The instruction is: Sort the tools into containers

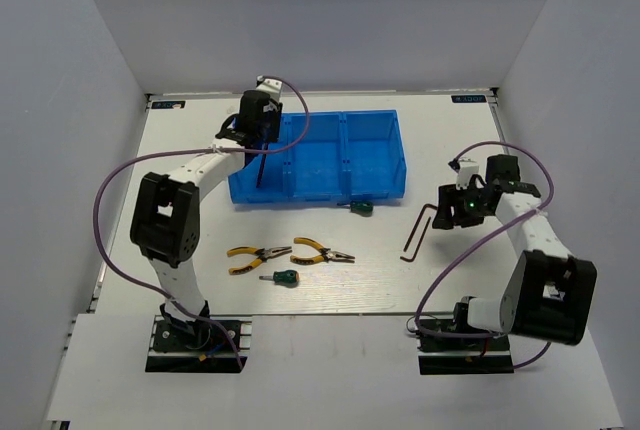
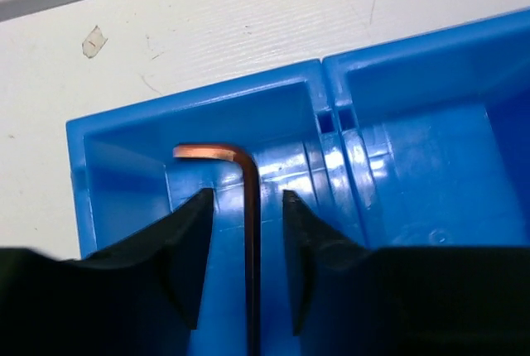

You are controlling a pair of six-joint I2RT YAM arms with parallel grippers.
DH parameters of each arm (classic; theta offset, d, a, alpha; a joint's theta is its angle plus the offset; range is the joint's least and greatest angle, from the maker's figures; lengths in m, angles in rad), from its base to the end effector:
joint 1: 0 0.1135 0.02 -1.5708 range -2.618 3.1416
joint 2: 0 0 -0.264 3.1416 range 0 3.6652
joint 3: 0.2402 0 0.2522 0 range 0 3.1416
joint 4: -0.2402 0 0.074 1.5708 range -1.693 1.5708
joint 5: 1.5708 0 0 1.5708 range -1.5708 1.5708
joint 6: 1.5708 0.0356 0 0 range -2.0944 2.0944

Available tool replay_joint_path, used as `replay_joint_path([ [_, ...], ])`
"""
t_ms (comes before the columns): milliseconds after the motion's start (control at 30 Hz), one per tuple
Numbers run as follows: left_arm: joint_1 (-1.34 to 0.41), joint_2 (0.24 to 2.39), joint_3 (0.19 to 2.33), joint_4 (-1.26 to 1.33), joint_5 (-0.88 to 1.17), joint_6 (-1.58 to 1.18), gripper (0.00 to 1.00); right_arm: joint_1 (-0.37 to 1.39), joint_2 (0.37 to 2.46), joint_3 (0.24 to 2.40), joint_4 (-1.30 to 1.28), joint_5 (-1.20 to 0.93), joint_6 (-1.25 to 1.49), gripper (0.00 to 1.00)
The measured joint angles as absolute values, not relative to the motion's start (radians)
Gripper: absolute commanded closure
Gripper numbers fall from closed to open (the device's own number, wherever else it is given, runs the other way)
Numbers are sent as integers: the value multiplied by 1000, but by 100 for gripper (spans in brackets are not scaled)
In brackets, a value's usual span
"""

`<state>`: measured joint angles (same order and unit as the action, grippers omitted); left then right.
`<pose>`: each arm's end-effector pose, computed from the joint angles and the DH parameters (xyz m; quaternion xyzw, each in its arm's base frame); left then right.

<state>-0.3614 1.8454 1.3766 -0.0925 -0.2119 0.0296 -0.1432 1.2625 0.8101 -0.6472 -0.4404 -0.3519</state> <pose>0.4042 -0.1448 0.2525 0.1189 0.8637 0.0119 0.4896 0.2344 -0.0185 0.2173 -0.1495 0.9384 0.1501 0.2729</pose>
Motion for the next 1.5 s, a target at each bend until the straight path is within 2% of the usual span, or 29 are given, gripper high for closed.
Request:
replay_joint_path([
  [133,-364,1832,1376,-83,-224,8,38,-133,1374,831,-625,-351,-313,46],
  [267,-364,1803,1376,-99,-221,1,33,-107,1458,846,-612,-262,-261,58],
  [367,-364,1755,1376,-130,-211,-1,30,-74,1500,859,-600,-211,-212,61],
  [467,-364,1657,1354,-166,-186,-13,29,-39,1508,862,-585,-181,-166,61],
  [767,-373,1195,1073,-222,-118,-82,26,78,1531,902,-572,-149,-40,59],
  [967,-380,1135,1004,-338,-102,-113,25,126,1597,903,-574,-84,43,59],
  [1167,-383,1080,972,-404,-88,-128,25,166,1618,918,-575,-11,112,64],
  [1267,-386,1061,966,-410,-66,-141,25,183,1624,921,-576,31,138,76],
  [1300,-389,1060,963,-410,-62,-147,25,188,1625,922,-575,47,146,87],
  [1400,-393,1054,943,-412,-56,-161,25,198,1627,922,-572,69,166,100],
  [1500,-400,1040,930,-432,-56,-168,25,202,1627,921,-570,77,181,100],
])
